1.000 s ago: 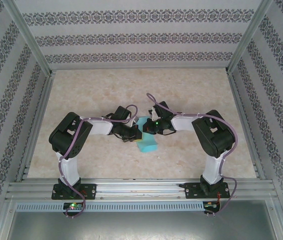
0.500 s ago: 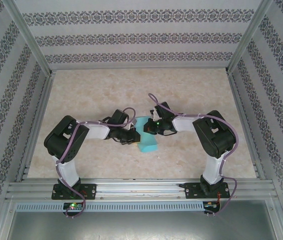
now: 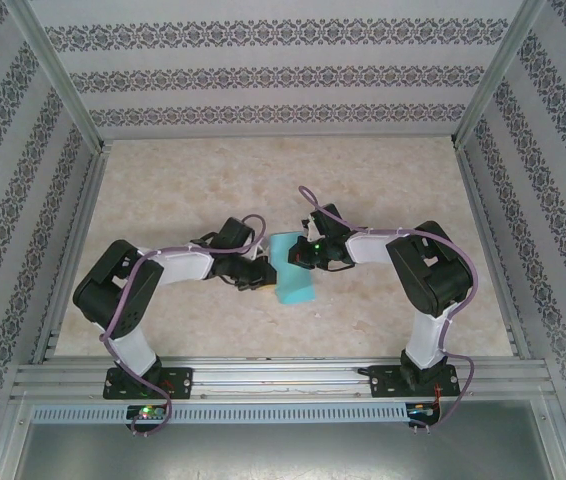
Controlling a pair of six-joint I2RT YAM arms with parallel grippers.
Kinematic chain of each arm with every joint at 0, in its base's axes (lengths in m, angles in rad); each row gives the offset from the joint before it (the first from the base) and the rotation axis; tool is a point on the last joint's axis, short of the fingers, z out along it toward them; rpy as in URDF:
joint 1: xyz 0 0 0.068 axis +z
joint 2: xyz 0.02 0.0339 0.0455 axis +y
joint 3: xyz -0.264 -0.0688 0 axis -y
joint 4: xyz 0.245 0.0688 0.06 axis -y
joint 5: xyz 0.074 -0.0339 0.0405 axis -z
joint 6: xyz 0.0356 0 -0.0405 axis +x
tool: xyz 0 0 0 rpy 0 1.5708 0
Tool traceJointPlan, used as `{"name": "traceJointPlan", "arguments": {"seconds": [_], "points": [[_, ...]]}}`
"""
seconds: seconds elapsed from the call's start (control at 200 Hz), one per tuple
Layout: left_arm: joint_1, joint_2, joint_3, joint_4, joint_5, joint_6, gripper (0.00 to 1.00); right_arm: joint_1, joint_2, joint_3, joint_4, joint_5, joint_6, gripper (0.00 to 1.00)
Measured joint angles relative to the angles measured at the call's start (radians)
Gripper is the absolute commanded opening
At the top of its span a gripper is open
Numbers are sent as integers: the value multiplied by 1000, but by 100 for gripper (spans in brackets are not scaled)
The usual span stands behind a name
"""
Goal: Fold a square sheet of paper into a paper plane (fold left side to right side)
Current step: First fold the square sheet of paper in half at the center of the table.
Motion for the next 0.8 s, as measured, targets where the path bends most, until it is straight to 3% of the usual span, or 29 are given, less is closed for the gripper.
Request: {"name": "traceJointPlan", "arguments": {"seconds": [0.425,0.799], "points": [[-33,131,60,58,34,-39,11,1,0,0,0,6,4,0],[-53,135,48,56,30,-26,11,3,0,0,0,10,3,0]]}}
